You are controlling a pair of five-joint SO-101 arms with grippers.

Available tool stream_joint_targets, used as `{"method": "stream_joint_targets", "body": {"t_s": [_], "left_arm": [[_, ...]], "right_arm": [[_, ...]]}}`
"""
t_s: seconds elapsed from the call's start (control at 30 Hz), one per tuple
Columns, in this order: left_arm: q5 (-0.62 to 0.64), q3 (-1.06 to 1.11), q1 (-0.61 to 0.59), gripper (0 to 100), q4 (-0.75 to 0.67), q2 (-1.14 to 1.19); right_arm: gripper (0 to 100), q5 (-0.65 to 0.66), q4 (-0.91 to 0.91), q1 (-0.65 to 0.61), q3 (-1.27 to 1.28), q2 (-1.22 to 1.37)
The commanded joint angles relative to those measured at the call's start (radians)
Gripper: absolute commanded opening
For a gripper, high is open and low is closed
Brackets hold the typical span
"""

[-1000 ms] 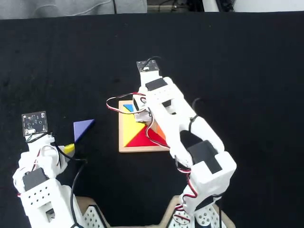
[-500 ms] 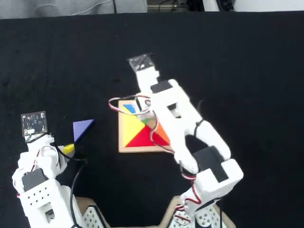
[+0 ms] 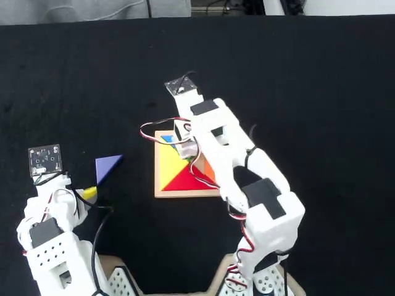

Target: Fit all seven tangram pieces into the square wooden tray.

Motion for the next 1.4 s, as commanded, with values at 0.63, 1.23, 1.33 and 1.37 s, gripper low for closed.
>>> {"method": "stream_joint_targets", "body": {"t_s": [0.63, 1.23, 1.33, 1.37], "left_arm": [[-0.009, -0.002, 0.007, 36, 0.002, -0.008], [-0.009, -0.002, 0.007, 36, 0.002, -0.008], [-0.003, -0.01, 0.007, 36, 0.002, -0.009], [-0.002, -0.012, 0.007, 36, 0.002, -0.009]], "right_arm": [[2.5, 0.052, -0.149, 0.167, 0.028, -0.033], [1.1, 0.032, -0.043, 0.233, -0.001, -0.154], [1.1, -0.009, -0.132, 0.284, 0.082, -0.203], [1.1, -0.012, -0.167, 0.295, 0.117, -0.214]]}}
